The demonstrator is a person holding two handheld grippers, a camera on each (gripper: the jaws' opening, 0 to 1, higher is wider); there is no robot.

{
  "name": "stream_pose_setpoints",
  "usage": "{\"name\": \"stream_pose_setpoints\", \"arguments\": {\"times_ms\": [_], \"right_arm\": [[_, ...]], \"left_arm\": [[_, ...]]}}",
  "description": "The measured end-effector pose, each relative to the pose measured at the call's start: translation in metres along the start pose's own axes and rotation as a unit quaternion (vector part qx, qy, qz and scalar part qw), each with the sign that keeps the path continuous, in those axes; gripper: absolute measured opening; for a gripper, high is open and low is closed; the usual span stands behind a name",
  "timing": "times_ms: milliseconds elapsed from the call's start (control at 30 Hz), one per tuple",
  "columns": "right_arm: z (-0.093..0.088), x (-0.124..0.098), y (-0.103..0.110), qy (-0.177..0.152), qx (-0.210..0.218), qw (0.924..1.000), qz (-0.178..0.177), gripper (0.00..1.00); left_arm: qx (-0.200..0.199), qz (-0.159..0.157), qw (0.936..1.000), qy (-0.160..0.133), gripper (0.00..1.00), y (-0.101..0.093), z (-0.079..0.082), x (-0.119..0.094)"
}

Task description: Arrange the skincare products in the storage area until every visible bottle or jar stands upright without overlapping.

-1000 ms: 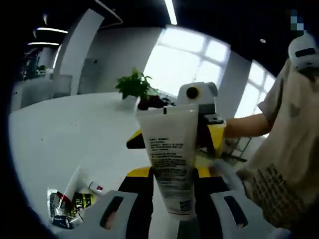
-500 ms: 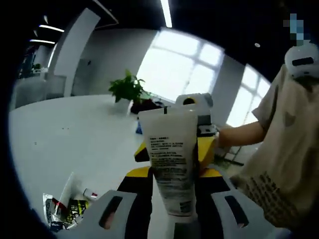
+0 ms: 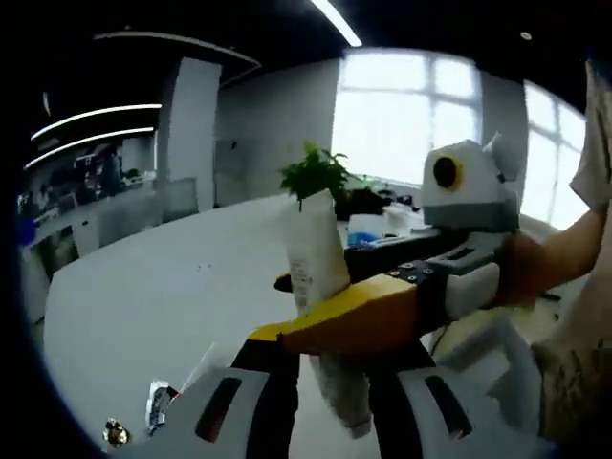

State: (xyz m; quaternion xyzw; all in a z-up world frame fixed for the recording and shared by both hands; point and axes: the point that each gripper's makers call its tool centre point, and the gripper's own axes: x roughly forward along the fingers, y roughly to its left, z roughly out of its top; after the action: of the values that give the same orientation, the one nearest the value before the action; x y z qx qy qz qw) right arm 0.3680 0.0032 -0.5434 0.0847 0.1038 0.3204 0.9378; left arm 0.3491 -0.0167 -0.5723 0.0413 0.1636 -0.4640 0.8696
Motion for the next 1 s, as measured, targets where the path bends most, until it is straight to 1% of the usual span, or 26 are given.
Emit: {"name": "stream_pose_setpoints", "arguments": {"times_ms": [33,67,133,167,333,400,467,533,567,600,633,700,767,800,833,867,900,933,967,1000], "right_arm": [[0.000,0.000,-0.002,-0.001,0.001,0.9999,-0.014,0.36],[0.000,0.000,-0.004,-0.002,0.005,0.9998,-0.021,0.36],[-0.001,-0.001,-0.007,-0.001,0.014,0.9993,-0.035,0.36],[-0.001,-0.001,-0.007,0.000,0.016,0.9991,-0.039,0.36],[-0.008,-0.003,-0.008,0.009,0.025,0.9980,-0.057,0.36],[-0.010,-0.004,-0.006,0.017,0.019,0.9983,-0.054,0.36],[-0.010,-0.004,-0.004,0.019,0.015,0.9986,-0.046,0.36],[-0.009,-0.006,-0.004,0.019,0.017,0.9990,-0.037,0.37],[-0.007,-0.007,-0.001,0.014,0.013,0.9996,-0.021,0.37],[-0.006,-0.008,-0.001,0.012,0.012,0.9997,-0.017,0.37],[-0.004,-0.009,0.002,0.010,0.002,0.9999,0.002,0.37],[-0.002,-0.012,0.003,0.012,-0.007,0.9995,0.027,0.36],[0.001,-0.015,0.005,0.011,-0.022,0.9983,0.052,0.35],[0.004,-0.018,0.006,0.007,-0.033,0.9969,0.071,0.34],[0.004,-0.019,0.007,0.005,-0.038,0.9961,0.079,0.34],[0.006,-0.023,0.009,0.001,-0.056,0.9931,0.103,0.33],[0.006,-0.025,0.009,0.002,-0.065,0.9911,0.116,0.32],[0.005,-0.030,0.010,0.011,-0.072,0.9876,0.139,0.31],[0.003,-0.033,0.011,0.020,-0.074,0.9849,0.156,0.30],[0.003,-0.035,0.012,0.025,-0.077,0.9823,0.169,0.28]], "left_arm": [[-0.014,0.018,0.9997,-0.005,0.19,0.002,0.000,0.000],[-0.026,0.027,0.9993,-0.010,0.18,0.003,-0.001,0.000],[-0.053,0.040,0.9977,-0.015,0.16,0.006,-0.003,0.000],[-0.055,0.039,0.9976,-0.013,0.16,0.007,-0.004,0.001],[-0.031,0.044,0.9986,0.004,0.14,0.006,-0.010,0.002],[-0.028,0.043,0.9986,0.012,0.13,0.005,-0.012,0.001],[-0.022,0.040,0.9989,0.013,0.12,0.005,-0.013,0.000],[-0.024,0.029,0.9992,0.015,0.12,0.005,-0.013,-0.001],[-0.024,0.027,0.9992,0.014,0.12,0.005,-0.012,-0.002],[-0.021,0.023,0.9995,0.011,0.11,0.005,-0.011,-0.003],[-0.016,0.018,0.9997,0.010,0.11,0.005,-0.009,-0.003],[-0.018,0.001,0.9998,0.005,0.11,0.004,-0.006,-0.004],[-0.023,-0.028,0.9993,-0.002,0.11,-0.002,-0.001,-0.006],[-0.034,-0.048,0.9983,-0.010,0.11,-0.004,0.002,-0.007],[-0.032,-0.063,0.9974,-0.014,0.11,-0.006,0.003,-0.007],[-0.032,-0.083,0.9959,-0.020,0.11,-0.009,0.006,-0.009],[-0.036,-0.095,0.9946,-0.022,0.11,-0.010,0.007,-0.010],[-0.023,-0.102,0.9943,-0.022,0.11,-0.011,0.006,-0.011],[-0.003,-0.114,0.9933,-0.019,0.11,-0.013,0.005,-0.012],[0.001,-0.121,0.9924,-0.020,0.11,-0.015,0.005,-0.013]]}}
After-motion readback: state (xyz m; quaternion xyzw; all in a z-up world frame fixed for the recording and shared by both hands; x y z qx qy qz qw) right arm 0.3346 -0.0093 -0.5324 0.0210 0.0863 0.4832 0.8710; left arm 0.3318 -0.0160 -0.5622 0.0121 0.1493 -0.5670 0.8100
